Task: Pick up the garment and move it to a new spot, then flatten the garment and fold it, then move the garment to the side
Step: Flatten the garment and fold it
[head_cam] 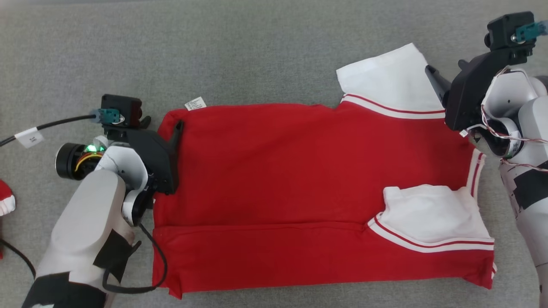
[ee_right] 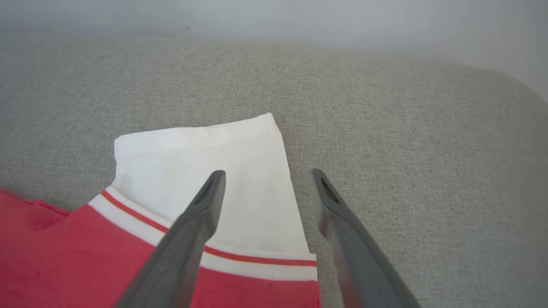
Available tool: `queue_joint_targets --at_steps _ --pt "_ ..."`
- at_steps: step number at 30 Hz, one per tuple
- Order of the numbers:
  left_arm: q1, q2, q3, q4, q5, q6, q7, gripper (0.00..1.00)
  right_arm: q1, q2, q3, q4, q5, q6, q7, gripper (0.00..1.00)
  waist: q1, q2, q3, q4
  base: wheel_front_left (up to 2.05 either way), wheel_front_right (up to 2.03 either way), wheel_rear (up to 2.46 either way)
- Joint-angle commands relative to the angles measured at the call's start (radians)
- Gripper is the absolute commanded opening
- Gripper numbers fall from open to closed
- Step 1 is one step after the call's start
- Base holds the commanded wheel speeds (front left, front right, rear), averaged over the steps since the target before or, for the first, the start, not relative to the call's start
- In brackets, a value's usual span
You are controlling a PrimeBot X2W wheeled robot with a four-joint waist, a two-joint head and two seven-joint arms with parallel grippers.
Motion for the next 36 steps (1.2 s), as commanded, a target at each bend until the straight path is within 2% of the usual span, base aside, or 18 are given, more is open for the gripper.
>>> queue_joint_targets --at_steps 1,6,11,12,13,14,22,24,27,36 --pt "-0.018 0.003 -0.004 0.006 0.001 0.0 0.013 1.0 -0.017 -0.012 0.01 0.004 0.006 -0.002 -0.004 1.0 -0.0004 -0.0003 0.018 0.016 0.0 0.0 0.0" --pt "-0.032 0.009 -0.019 0.021 0.01 0.009 0.04 1.0 -0.057 -0.025 0.045 0.026 0.008 -0.002 0.007 1.0 -0.0004 -0.0003 0.029 0.018 0.0 0.0 0.0" --pt "-0.048 0.015 -0.06 0.051 0.013 -0.003 0.131 1.0 -0.105 -0.037 0.084 0.063 -0.01 -0.002 0.056 1.0 -0.0004 -0.0003 0.045 0.012 0.0 0.0 0.0" --pt "-0.055 0.02 -0.069 0.053 0.013 -0.008 0.148 0.46 -0.113 -0.037 0.092 0.069 -0.009 -0.002 0.066 1.0 -0.0004 -0.0003 0.049 0.011 0.0 0.0 0.0" --pt "-0.064 0.027 -0.075 0.051 0.014 -0.008 0.163 0.2 -0.124 -0.036 0.098 0.075 -0.009 -0.002 0.076 1.0 -0.0004 -0.0003 0.054 0.01 0.0 0.0 0.0" --pt "-0.071 0.033 -0.082 0.051 0.014 -0.011 0.181 0.0 -0.135 -0.039 0.103 0.082 -0.01 -0.002 0.082 1.0 -0.0004 -0.0003 0.057 0.009 0.0 0.0 0.0" --pt "-0.106 0.037 -0.099 0.008 -0.022 -0.019 0.239 0.0 -0.192 -0.047 0.104 0.161 -0.028 -0.002 0.089 1.0 -0.0004 -0.0003 0.085 0.024 0.0 0.0 0.0" --pt "-0.108 0.037 -0.114 -0.011 -0.014 -0.021 0.246 0.0 -0.204 -0.05 0.097 0.184 -0.04 -0.002 0.068 1.0 -0.0004 -0.0003 0.093 0.033 0.0 0.0 0.0" --pt "-0.125 0.023 -0.127 -0.05 -0.023 -0.022 0.255 0.0 -0.206 -0.02 0.029 0.265 -0.04 -0.002 0.013 1.0 -0.0004 -0.0003 0.124 0.051 0.0 0.0 0.0" --pt "-0.132 0.023 -0.132 -0.091 -0.026 -0.004 0.25 0.0 -0.215 0.009 0.021 0.352 -0.037 -0.002 -0.083 1.0 -0.0004 -0.0003 0.156 0.078 0.0 0.0 0.0"
